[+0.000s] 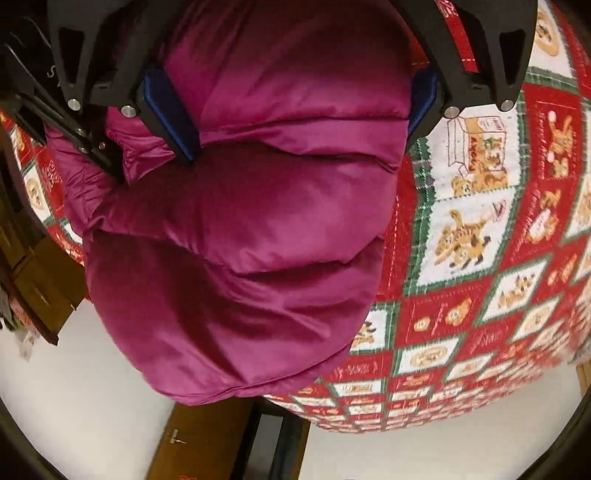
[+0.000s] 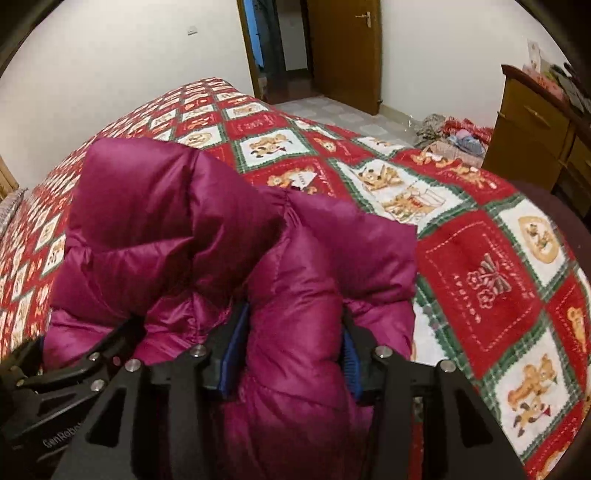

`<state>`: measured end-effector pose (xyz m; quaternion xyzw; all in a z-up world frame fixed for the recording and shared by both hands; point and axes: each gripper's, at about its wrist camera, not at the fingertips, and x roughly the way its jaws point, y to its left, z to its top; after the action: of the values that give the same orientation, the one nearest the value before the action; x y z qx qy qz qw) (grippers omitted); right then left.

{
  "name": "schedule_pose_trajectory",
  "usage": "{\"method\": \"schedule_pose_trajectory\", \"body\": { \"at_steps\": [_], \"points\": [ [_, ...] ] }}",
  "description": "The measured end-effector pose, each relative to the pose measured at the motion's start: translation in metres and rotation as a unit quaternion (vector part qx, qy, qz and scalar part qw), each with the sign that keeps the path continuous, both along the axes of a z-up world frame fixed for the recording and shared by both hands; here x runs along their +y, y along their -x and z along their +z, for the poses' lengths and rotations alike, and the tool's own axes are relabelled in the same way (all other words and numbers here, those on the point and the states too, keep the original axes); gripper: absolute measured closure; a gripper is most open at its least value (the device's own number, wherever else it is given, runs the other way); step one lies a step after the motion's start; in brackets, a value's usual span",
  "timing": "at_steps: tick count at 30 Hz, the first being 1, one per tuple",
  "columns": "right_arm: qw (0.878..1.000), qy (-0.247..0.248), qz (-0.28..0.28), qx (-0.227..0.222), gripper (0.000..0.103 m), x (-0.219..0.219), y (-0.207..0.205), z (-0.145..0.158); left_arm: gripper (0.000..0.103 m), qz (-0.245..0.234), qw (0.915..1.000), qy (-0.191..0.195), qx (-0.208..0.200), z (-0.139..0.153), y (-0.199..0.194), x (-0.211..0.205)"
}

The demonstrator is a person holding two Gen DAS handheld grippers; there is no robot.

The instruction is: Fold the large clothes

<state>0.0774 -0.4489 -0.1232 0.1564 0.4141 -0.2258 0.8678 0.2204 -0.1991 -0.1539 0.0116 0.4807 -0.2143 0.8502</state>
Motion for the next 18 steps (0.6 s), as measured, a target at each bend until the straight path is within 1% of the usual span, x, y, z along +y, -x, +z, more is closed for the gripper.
{"method": "schedule_pose_trajectory", "body": {
  "at_steps": [3,5,6,7,8,9,10,11,12,13,18],
  "points": [
    [1.0,0.009,-0.006,-0.001,0.053,0.004,0.002,0.002,0.002,-0.003,1.0,-0.005,0.0,0.003,0.004,0.0],
    [1.0,0.02,-0.006,0.002,0.05,0.006,0.003,0.004,0.002,-0.013,0.9998,-0.012,0.003,0.008,0.007,0.002],
    [1.0,0.023,-0.005,0.004,0.045,0.007,0.004,0.004,0.002,-0.022,0.9996,-0.017,0.005,0.013,0.012,0.004],
    [1.0,0.026,-0.003,0.009,0.038,0.008,0.006,0.007,0.002,-0.026,0.9995,-0.019,0.006,0.016,0.015,0.008],
    [1.0,0.025,0.001,0.012,0.034,0.009,0.011,0.011,0.002,-0.03,0.9994,-0.018,0.005,0.021,0.019,0.012],
    [1.0,0.023,0.003,0.011,0.029,0.01,0.018,0.015,0.002,-0.03,0.9994,-0.017,0.0,0.028,0.025,0.019],
    [1.0,0.019,0.0,0.004,0.023,0.012,0.029,0.021,0.002,-0.027,0.9995,-0.018,-0.006,0.033,0.029,0.025],
    [1.0,0.017,-0.005,-0.006,0.019,0.014,0.039,0.027,0.002,-0.022,0.9995,-0.018,-0.013,0.038,0.034,0.031],
    [1.0,0.016,-0.011,-0.018,0.013,0.018,0.052,0.034,0.003,-0.018,0.9993,-0.02,-0.026,0.046,0.043,0.039],
    [0.999,0.019,-0.017,-0.028,0.011,0.022,0.066,0.04,0.003,-0.017,0.999,-0.023,-0.035,0.05,0.049,0.045],
    [0.996,0.029,-0.043,-0.067,0.011,0.046,0.128,0.063,0.003,-0.017,0.9949,-0.044,-0.09,0.068,0.089,0.08]
  ]
}}
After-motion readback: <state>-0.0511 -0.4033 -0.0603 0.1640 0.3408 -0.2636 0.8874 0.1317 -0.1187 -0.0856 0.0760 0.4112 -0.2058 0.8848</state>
